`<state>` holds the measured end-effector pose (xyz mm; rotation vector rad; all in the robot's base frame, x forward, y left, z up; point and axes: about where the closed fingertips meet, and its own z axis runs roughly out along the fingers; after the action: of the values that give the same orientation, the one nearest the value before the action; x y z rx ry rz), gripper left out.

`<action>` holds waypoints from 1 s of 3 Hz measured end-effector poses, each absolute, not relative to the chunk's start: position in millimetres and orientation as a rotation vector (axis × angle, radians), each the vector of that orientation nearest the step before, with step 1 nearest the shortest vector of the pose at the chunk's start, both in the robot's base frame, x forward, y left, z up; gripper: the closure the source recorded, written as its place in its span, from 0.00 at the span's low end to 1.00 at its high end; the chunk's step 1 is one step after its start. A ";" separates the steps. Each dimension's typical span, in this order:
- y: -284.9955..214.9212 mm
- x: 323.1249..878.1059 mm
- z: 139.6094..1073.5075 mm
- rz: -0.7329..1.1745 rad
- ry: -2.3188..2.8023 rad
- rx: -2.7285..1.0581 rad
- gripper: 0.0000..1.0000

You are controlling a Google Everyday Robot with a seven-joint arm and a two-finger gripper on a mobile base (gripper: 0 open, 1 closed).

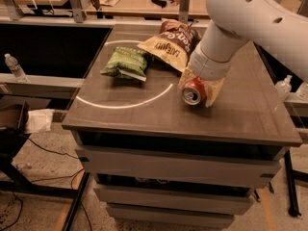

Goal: Knock coke can over

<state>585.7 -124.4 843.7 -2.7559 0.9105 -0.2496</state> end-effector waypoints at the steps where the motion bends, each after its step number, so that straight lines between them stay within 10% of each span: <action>1: -121.7 585.9 842.8 -0.236 0.923 -2.746 0.00; 3: -119.1 594.9 872.2 -0.211 0.999 -2.556 0.00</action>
Offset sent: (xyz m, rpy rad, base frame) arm 0.0088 0.0042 0.0212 0.1420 -0.0158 -0.0813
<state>594.9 -119.1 872.2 -2.5560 0.9988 -0.2111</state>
